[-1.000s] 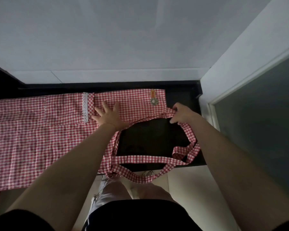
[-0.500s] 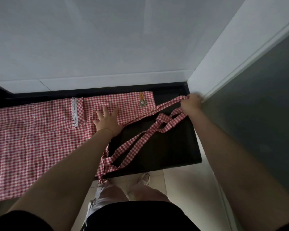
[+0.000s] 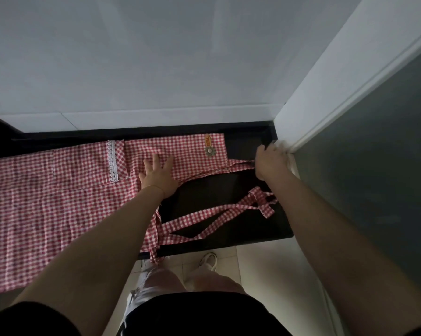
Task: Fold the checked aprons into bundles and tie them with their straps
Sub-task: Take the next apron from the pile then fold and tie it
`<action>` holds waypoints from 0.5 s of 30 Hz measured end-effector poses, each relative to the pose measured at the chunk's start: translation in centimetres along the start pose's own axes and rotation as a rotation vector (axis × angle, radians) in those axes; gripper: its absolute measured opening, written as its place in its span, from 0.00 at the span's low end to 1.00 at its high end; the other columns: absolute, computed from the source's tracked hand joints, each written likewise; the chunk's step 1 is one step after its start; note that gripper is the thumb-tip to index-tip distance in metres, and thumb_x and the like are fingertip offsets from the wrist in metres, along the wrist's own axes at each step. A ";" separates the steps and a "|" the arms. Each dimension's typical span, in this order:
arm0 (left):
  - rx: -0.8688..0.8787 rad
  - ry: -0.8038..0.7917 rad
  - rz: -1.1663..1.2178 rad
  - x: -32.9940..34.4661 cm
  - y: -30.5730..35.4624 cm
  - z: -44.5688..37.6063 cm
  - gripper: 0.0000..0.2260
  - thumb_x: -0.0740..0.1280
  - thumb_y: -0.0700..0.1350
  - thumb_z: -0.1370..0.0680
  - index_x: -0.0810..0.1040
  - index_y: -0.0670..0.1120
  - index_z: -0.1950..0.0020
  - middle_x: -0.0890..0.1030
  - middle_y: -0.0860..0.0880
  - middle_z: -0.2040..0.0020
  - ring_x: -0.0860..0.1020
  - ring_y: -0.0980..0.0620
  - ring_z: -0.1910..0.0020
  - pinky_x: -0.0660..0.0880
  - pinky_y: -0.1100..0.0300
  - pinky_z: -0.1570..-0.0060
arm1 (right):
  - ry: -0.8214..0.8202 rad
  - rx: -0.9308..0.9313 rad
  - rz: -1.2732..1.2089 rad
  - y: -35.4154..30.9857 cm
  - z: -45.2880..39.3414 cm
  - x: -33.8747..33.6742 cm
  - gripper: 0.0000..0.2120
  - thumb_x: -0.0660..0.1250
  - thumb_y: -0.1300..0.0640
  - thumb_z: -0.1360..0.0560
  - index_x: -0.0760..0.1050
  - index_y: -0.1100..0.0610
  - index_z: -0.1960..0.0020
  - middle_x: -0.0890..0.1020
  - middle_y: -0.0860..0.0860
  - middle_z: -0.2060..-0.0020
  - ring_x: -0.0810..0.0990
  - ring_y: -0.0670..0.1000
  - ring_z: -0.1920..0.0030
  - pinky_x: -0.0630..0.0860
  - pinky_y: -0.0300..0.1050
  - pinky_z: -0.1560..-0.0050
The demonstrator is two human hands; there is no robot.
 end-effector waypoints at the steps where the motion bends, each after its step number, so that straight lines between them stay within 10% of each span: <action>1: 0.021 0.064 0.037 -0.1 0.1 0.3 0.34 0.64 0.53 0.20 0.47 0.56 0.20 0.42 0.44 0.19 0.41 0.39 0.21 0.50 0.36 0.25 | 0.056 -0.048 -0.014 -0.9 0.3 -0.1 0.31 0.66 0.57 0.25 0.58 0.62 0.26 0.65 0.65 0.30 0.67 0.64 0.31 0.70 0.58 0.35; 6: -0.167 0.466 0.116 0.3 -1.5 2.4 0.29 0.59 0.47 0.21 0.53 0.54 0.22 0.49 0.43 0.19 0.45 0.38 0.21 0.46 0.35 0.26 | 0.232 -0.486 -0.279 -6.6 1.9 1.6 0.30 0.64 0.49 0.22 0.58 0.49 0.23 0.63 0.56 0.26 0.63 0.60 0.27 0.64 0.61 0.31; 10: -0.402 0.298 0.155 2.0 -4.5 2.5 0.28 0.51 0.57 0.18 0.48 0.55 0.20 0.44 0.44 0.19 0.41 0.36 0.22 0.47 0.31 0.28 | 0.048 -0.511 -0.227 -8.1 1.5 5.1 0.31 0.58 0.37 0.20 0.53 0.43 0.21 0.51 0.50 0.20 0.51 0.58 0.21 0.53 0.65 0.25; 15: -0.180 0.208 0.057 2.6 -3.7 2.9 0.24 0.47 0.58 0.17 0.47 0.59 0.20 0.43 0.48 0.19 0.39 0.37 0.21 0.48 0.32 0.27 | 0.142 -0.309 -0.276 -5.5 0.8 4.6 0.26 0.49 0.41 0.17 0.63 0.53 0.25 0.63 0.53 0.23 0.59 0.59 0.23 0.55 0.61 0.26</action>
Point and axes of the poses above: each hand's wrist, its own z-axis away from the middle knuckle, its own x-axis out of the palm, y = z × x, the point moved 4 cm from there along -z, towards the middle knuckle
